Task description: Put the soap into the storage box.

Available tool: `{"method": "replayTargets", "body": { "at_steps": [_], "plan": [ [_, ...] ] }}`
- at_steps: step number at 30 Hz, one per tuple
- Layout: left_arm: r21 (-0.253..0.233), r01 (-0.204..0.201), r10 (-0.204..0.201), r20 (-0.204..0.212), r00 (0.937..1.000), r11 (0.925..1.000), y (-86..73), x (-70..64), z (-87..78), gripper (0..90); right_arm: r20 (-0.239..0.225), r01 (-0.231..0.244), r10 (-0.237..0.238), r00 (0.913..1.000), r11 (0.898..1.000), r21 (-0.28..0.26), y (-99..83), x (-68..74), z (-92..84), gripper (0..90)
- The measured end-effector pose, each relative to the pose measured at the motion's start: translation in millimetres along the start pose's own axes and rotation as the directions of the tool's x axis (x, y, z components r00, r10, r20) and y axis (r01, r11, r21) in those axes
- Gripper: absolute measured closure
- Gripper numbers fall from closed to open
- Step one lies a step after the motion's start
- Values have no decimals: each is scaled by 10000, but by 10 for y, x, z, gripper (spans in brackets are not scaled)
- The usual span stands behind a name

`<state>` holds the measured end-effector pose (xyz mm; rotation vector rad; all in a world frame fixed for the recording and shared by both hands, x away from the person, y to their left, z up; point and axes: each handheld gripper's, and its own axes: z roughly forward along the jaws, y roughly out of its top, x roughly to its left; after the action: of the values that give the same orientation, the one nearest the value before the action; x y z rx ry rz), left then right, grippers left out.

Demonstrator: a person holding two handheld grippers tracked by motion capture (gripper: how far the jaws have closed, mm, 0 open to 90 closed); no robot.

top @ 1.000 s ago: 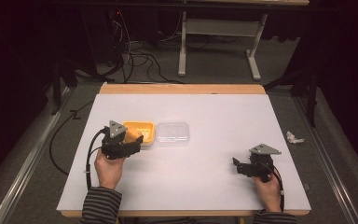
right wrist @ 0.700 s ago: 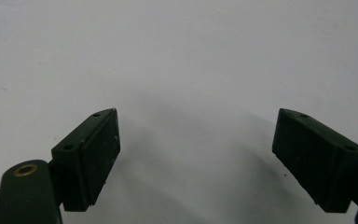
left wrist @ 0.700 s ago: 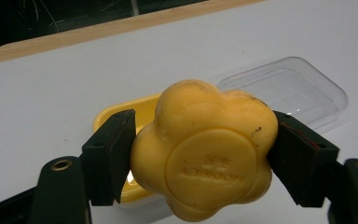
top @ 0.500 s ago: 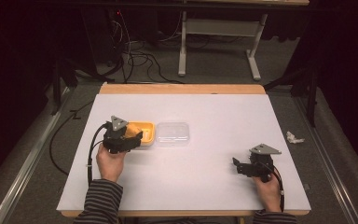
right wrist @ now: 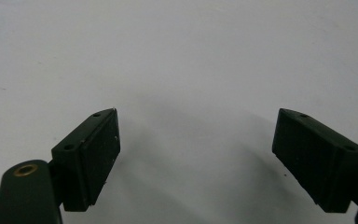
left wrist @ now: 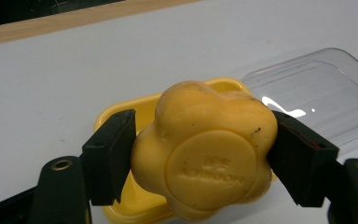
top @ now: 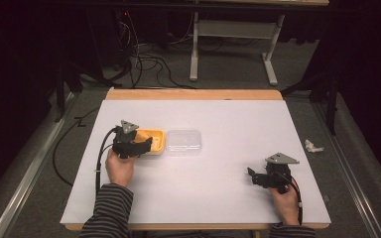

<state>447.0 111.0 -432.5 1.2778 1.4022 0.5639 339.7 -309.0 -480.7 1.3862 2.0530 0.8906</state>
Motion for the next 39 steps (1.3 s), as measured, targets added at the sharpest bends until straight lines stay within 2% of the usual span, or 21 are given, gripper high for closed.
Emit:
{"method": "replayTargets", "body": {
  "at_steps": [7,16,39],
  "plan": [
    [259,-8,13,-185,9998,9997,-57,21,120,287,-5,4,-4,10000,10000,0,0,1,-1,153],
    [218,104,-96,-389,9992,9997,-91,64,225,288,15,3,-3,10000,10000,0,-1,2,-1,153],
    [489,90,-58,-650,9979,9988,-196,108,380,293,19,39,-39,10000,10000,-13,-1,6,3,153]
  ]
}}
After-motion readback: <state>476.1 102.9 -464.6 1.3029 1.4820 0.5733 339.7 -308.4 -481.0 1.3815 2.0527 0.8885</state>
